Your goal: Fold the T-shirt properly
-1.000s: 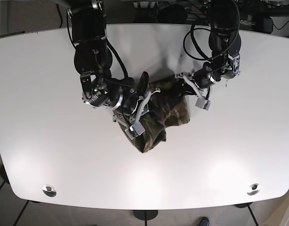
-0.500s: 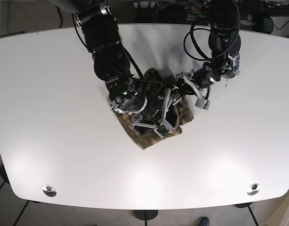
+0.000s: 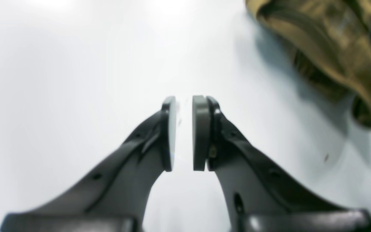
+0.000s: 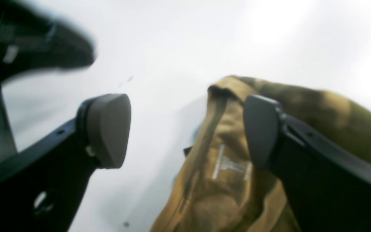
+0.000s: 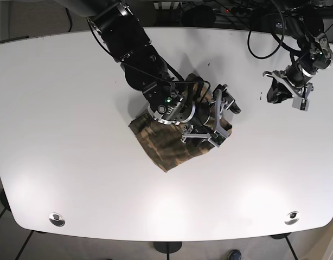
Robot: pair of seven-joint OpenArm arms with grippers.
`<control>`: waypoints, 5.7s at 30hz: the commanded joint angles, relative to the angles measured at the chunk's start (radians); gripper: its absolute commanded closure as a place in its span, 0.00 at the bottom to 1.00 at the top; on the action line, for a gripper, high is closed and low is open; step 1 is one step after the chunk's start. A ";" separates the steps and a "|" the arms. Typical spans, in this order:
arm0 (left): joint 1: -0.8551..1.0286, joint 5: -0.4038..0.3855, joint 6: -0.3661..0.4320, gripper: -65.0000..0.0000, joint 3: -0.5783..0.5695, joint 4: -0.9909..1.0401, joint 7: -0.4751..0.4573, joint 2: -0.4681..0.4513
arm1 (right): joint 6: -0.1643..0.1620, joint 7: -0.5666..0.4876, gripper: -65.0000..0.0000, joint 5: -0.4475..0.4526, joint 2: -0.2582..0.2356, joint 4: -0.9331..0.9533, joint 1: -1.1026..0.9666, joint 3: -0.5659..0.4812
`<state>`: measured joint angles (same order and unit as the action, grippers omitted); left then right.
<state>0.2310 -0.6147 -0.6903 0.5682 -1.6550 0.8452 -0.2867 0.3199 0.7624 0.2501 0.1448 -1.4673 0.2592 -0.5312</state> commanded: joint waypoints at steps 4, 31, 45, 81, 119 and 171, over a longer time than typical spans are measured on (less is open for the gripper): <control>-0.018 -0.021 -0.008 0.88 -0.083 -0.058 -0.031 -0.022 | -0.008 -0.060 0.22 0.105 -0.030 -0.065 0.025 0.062; -0.187 -0.020 0.364 0.88 -0.821 0.125 -0.180 0.030 | 0.002 -0.424 0.88 0.101 -0.144 0.669 0.280 0.392; -0.602 0.114 0.367 0.87 -0.822 0.594 -0.232 -0.076 | 0.000 -0.361 0.88 0.101 -0.250 0.311 -0.028 0.392; -0.589 0.252 0.709 0.32 -0.959 0.517 -0.533 0.137 | 0.000 -0.300 0.89 0.111 -0.202 0.104 -0.163 0.279; -0.140 0.241 0.123 0.32 -0.459 0.895 -0.821 -0.761 | -0.006 -0.205 0.89 0.101 -0.216 -0.344 -0.352 0.541; -0.114 0.698 0.067 0.32 -0.064 -0.126 -0.232 0.195 | -0.001 -0.433 0.23 0.099 -0.021 0.750 0.558 -0.343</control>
<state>0.1272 0.0959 -0.6289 0.5014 -1.7660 0.6357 -0.0780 0.3180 0.3397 0.3443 0.1207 -0.7021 0.7773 -0.8791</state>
